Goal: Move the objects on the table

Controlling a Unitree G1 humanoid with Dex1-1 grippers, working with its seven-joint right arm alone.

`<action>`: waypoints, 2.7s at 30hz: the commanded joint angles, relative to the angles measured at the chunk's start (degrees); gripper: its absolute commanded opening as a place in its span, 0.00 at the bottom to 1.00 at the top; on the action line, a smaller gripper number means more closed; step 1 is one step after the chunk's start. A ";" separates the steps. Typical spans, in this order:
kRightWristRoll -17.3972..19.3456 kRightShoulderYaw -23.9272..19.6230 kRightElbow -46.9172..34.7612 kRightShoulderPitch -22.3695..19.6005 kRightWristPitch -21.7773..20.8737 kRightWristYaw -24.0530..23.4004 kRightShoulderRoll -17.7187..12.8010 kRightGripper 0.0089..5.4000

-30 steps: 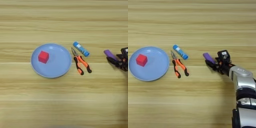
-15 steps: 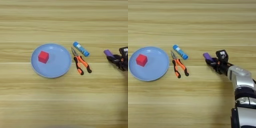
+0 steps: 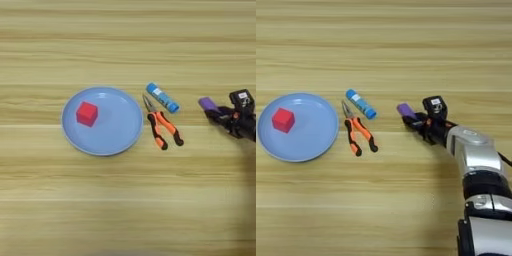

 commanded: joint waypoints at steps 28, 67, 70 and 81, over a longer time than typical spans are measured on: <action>0.20 17.21 -37.10 -9.17 13.80 2.67 9.00 0.26; -3.99 32.27 -27.48 -7.02 11.69 15.70 13.24 0.26; -4.47 32.28 -25.83 -7.31 10.97 15.72 13.99 0.26; -3.85 30.64 -26.97 -7.51 11.08 16.42 15.28 0.43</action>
